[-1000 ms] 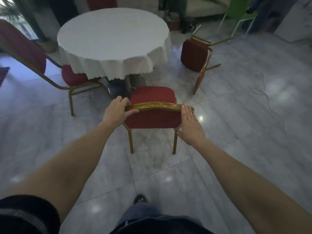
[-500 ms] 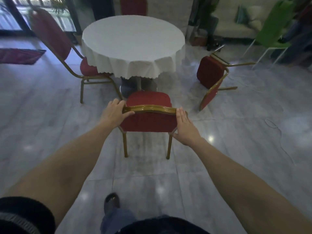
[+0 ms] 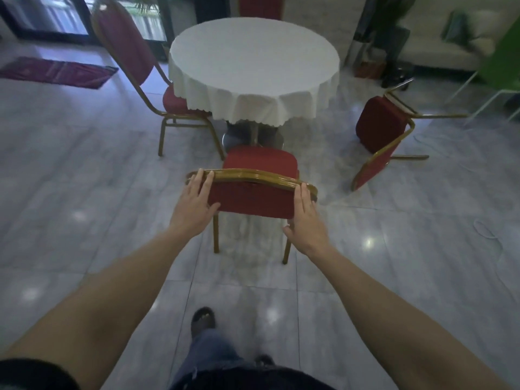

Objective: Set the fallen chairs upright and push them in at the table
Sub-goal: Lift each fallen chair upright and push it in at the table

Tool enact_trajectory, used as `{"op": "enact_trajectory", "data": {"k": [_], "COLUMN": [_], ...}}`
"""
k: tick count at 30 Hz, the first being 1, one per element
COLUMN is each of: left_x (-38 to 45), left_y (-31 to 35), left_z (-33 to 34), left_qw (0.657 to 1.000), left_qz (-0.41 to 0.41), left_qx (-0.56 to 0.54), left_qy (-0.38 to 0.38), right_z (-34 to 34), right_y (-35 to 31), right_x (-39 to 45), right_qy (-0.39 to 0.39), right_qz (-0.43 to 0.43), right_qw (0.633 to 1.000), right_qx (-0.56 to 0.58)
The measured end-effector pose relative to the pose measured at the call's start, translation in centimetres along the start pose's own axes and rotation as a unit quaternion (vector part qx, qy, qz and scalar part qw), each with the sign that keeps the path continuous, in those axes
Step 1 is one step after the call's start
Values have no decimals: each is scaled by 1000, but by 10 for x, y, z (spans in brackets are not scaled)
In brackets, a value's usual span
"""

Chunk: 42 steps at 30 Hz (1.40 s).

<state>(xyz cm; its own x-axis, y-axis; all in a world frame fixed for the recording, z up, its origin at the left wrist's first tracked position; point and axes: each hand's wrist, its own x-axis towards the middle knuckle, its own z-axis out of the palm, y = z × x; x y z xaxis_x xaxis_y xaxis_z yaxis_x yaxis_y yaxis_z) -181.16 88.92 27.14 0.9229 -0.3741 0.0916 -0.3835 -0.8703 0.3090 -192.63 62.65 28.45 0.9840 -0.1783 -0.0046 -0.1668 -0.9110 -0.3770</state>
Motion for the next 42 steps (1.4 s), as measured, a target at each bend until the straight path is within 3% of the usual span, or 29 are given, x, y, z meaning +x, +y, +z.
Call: {"op": "enact_trajectory", "data": {"k": [10,24,31,37,42], "left_x": [80,235,284,323,333], "left_y": [5,-13,-23,-21,-23], "left_z": [-4,7,8,0,-1], "left_qw": [999,1000,1000,998,997], "left_qz": [-16,-16,25,43,70], "left_qx": [-11,-14,-7,-20,16], "left_qy": [-31,-21,11,30,0], "right_z": [-17,-29,-39,-57,-72], "right_y": [15,34,42,56,62], "right_x": [85,249,299,335,364], "right_qy": [-34,-72,-78,34,-8], "right_qz": [-14,-9,4,12,13], "right_qw": [999,996,995,999,997], "right_qx": [-32,-46,-64,-37,-80]}}
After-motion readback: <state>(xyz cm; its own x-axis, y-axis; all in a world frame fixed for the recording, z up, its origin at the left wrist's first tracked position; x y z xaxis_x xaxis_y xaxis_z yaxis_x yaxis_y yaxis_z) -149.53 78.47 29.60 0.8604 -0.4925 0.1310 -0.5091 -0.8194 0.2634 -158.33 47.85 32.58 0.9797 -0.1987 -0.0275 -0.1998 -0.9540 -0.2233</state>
